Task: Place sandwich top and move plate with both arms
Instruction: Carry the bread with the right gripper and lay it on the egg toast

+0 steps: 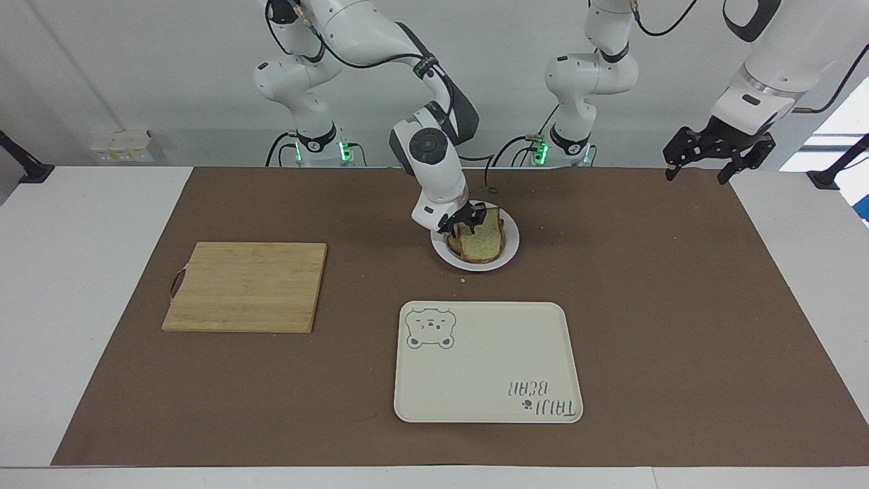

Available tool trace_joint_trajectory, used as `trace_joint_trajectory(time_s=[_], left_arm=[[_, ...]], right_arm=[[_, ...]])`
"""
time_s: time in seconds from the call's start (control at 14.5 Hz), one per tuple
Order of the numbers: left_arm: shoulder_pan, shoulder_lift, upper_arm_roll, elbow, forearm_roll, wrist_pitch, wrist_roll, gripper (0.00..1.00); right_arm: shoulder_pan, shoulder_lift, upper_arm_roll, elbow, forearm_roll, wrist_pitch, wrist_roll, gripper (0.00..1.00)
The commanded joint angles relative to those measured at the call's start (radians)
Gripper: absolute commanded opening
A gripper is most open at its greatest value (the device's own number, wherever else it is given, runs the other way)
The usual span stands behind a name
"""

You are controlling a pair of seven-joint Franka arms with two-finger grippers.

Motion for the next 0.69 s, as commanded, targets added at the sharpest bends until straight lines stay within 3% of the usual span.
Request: trace_joint_trajectory(time_s=[0.0,0.34,0.62], left_arm=[[0.018,-0.001,-0.01,0.009,0.009,-0.02,0.009,1.0],[0.018,-0.001,-0.01,0.009,0.009,-0.02,0.009,1.0],[0.018,-0.001,-0.01,0.009,0.009,-0.02,0.009,1.0]], right_arm=[[-0.026,-0.01,-0.006,0.009,-0.053,0.006,0.01,1.0],[-0.174,-0.113,-0.006,0.011,-0.159,-0.042,0.0,1.0],[-0.265,-0.163,-0.005,0.06,-0.3,-0.163,0.0,1.0]])
